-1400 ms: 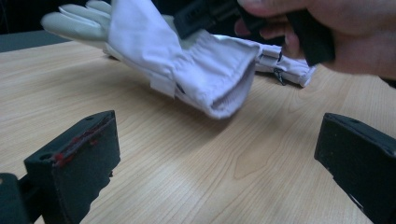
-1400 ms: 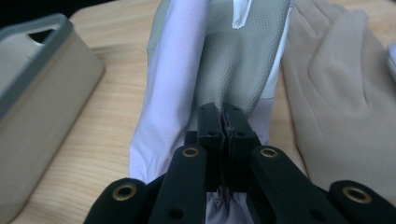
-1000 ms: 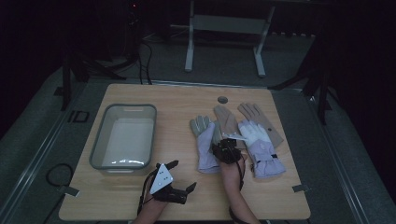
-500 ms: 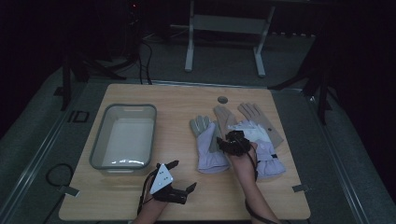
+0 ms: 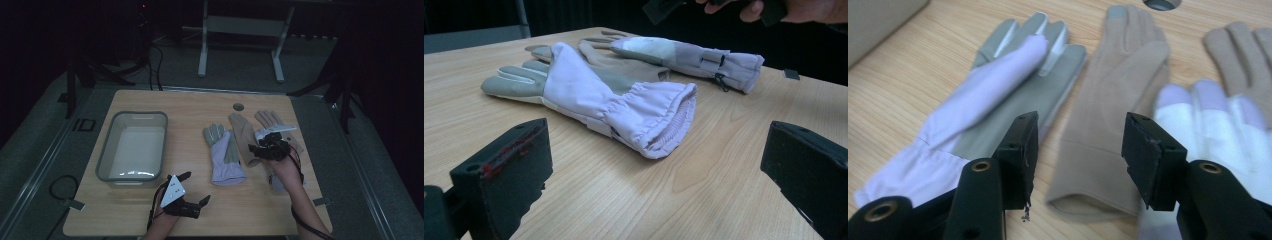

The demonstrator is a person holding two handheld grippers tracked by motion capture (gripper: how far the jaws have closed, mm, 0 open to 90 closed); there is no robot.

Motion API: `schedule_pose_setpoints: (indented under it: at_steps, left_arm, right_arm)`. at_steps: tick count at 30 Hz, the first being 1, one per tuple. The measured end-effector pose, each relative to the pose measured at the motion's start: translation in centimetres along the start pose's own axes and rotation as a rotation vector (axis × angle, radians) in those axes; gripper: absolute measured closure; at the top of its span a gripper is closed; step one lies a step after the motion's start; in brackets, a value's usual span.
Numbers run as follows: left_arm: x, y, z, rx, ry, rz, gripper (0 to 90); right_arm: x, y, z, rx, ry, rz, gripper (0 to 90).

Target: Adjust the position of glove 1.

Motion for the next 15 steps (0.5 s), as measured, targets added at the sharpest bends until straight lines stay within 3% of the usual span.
schedule_pose_setpoints:
  at_steps: [6,15]
  left_arm:
    - [0.0,0.0,0.0,0.0,0.0,0.001,0.1]
    - [0.0,0.0,0.0,-0.004,0.0,0.005,0.1]
  right_arm:
    - [0.3,2.1,0.8,0.039,0.007,0.047,51.8]
    - [2.2,7.0,1.9,0.052,0.02,0.088,54.9]
Point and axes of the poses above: each handheld gripper's, and its own axes: z roughly backward along the jaws, x roughly out of its underside, y roughly to its right, the point moved 1 cm from there along -z, roughly forward along the jaws, and after that the axes turned 15 degrees about x, right-handed, at the moved point
